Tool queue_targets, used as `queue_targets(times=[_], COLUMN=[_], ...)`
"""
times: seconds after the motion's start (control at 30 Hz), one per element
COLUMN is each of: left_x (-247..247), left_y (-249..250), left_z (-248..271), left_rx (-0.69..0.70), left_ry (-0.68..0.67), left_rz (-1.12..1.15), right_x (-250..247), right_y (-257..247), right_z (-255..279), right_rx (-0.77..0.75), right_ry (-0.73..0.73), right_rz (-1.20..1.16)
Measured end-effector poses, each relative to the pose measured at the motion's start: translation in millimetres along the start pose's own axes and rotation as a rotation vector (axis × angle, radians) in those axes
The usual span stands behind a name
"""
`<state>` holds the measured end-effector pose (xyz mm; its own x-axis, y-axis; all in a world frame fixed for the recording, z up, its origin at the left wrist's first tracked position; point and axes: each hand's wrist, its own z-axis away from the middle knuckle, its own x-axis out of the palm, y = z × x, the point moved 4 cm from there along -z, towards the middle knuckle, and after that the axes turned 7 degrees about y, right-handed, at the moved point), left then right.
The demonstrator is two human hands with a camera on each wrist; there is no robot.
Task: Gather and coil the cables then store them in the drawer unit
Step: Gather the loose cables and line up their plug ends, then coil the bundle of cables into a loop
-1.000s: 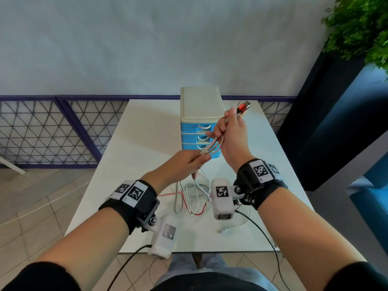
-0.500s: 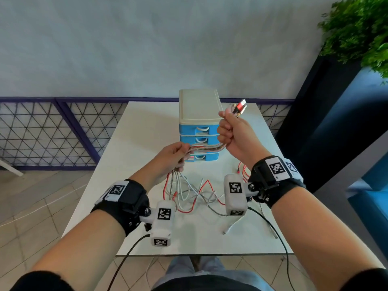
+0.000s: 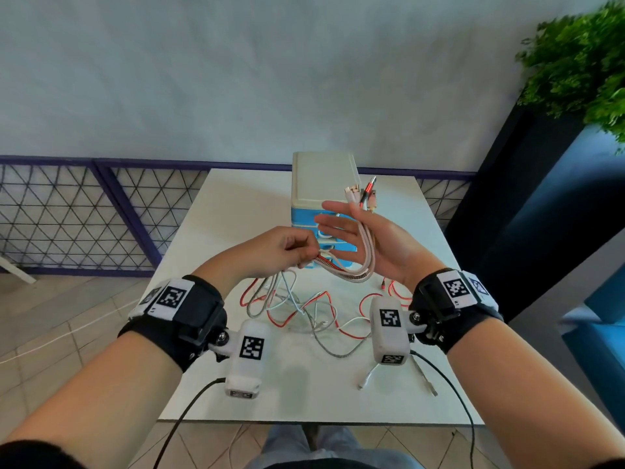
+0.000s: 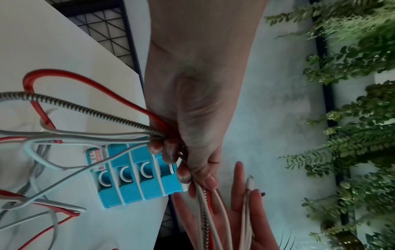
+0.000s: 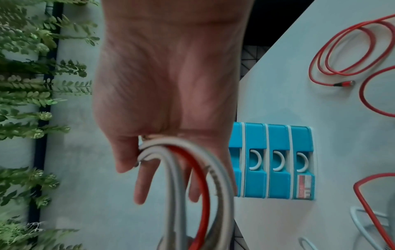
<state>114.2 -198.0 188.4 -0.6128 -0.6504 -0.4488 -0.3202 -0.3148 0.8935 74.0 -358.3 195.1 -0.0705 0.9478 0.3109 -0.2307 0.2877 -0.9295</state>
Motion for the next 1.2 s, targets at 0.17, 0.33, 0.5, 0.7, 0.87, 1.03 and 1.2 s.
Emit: queue_targets(times=[0.17, 0.33, 0.5, 0.7, 0.87, 1.03, 1.2], left_x=[1, -2, -5, -6, -9, -7, 0], left_y=[2, 5, 10, 15, 7, -8, -23], left_z=[-6, -9, -11, -9, -9, -13, -10], left_rx=[0.022, 0.043, 0.056, 0.057, 0.024, -0.131, -0.245], left_ry=[0.056, 0.177, 0.245, 0.202, 0.256, 0.26, 0.07], left_rz=[-0.066, -0.035, -0.148, -0.312, -0.283, -0.209, 0.27], right_x=[10, 15, 23, 26, 24, 23, 24], right_y=[5, 11, 26, 33, 30, 24, 21], right_z=[-2, 0, 0, 1, -4, -6, -5], right_rx=[0.04, 0.098, 0.166, 0.214, 0.136, 0.149, 0.079], right_ry=[0.037, -0.015, -0.043, -0.089, -0.027, 0.012, 0.065], right_rz=[0.094, 0.178, 0.202, 0.183, 0.38, 0.424, 0.422])
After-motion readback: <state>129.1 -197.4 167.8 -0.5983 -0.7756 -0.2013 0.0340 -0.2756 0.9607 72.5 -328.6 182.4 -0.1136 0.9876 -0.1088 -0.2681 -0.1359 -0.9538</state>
